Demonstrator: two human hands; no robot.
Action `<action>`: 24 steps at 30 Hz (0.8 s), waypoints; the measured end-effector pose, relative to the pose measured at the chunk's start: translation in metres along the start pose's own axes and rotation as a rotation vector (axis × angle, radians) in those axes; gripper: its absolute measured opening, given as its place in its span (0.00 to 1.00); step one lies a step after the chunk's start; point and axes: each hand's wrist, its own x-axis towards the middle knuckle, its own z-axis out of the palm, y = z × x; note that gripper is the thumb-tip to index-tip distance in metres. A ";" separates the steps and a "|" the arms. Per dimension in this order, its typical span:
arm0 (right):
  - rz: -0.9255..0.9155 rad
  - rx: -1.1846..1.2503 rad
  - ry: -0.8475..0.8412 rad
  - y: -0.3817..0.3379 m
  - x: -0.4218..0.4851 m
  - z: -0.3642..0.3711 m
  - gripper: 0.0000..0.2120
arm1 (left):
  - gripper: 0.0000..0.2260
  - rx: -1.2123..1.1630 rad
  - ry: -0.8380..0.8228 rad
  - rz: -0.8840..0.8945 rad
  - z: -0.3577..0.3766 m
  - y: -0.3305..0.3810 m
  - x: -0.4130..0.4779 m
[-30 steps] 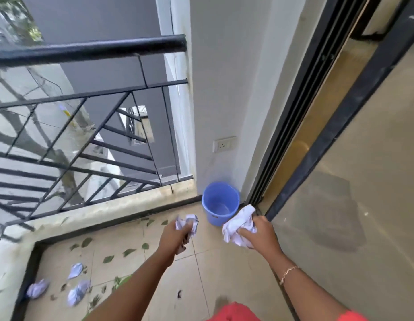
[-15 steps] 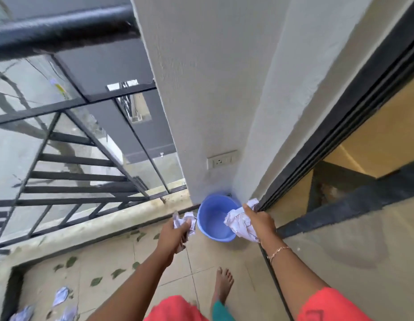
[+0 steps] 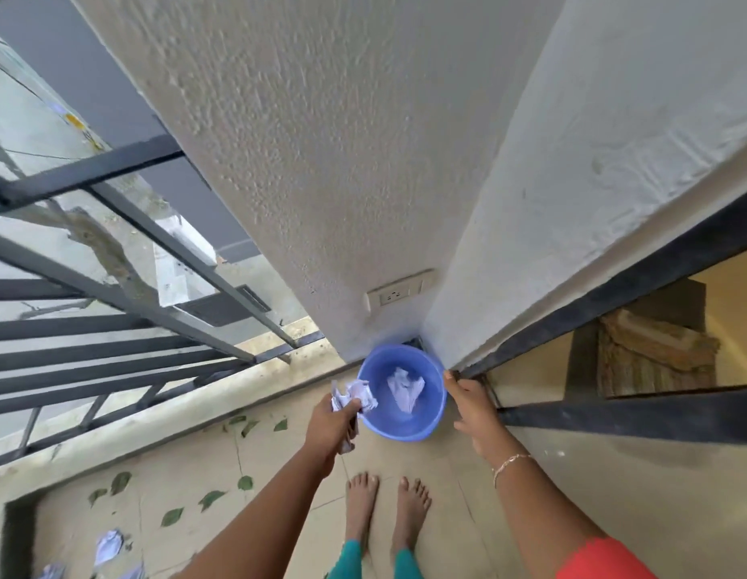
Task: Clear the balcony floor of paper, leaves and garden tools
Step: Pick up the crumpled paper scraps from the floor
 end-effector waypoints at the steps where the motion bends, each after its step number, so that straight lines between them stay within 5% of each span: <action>1: 0.005 0.014 -0.001 0.000 -0.004 -0.001 0.28 | 0.10 0.011 -0.004 -0.009 0.004 0.001 0.003; 8: 0.098 0.106 -0.057 0.015 0.009 -0.007 0.09 | 0.11 -0.046 -0.090 -0.134 0.036 0.005 0.039; 13: 0.089 0.104 -0.054 0.021 0.014 -0.007 0.12 | 0.18 -0.139 -0.174 -0.211 0.049 0.012 0.054; 16: 0.092 0.124 -0.045 0.024 0.018 -0.007 0.10 | 0.08 -0.149 -0.208 -0.253 0.056 0.019 0.053; 20: 0.116 0.146 -0.057 0.028 0.022 -0.007 0.12 | 0.26 -0.249 -0.236 -0.292 0.059 0.026 0.056; 24: 0.104 0.142 -0.070 0.025 0.023 -0.008 0.15 | 0.23 -0.228 -0.209 -0.224 0.054 0.027 0.049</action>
